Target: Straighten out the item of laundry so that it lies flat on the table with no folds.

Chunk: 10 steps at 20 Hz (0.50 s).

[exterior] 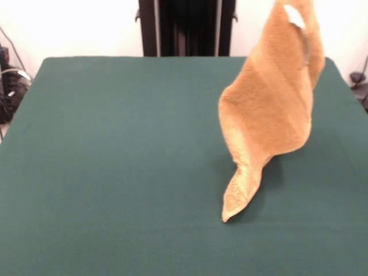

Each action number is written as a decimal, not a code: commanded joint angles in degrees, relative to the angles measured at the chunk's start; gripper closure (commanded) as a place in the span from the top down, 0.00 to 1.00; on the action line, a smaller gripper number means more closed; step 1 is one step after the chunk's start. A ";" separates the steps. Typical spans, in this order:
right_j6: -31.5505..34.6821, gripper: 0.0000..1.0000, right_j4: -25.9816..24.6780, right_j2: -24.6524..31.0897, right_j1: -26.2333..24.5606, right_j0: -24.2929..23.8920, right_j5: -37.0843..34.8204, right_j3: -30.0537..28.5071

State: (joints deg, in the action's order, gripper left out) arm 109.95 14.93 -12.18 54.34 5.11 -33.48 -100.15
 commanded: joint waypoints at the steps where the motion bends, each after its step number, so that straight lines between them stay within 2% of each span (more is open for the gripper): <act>1: -5.75 0.00 0.21 9.81 -0.20 -9.37 0.21 -7.83; 5: -9.87 0.00 -1.65 15.09 -2.04 -16.23 4.04 -8.07; 10: -12.86 0.00 -5.98 17.76 -3.14 -20.89 -2.27 -1.34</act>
State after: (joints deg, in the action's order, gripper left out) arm 109.94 12.90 -5.26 54.04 -13.17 -33.15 -100.76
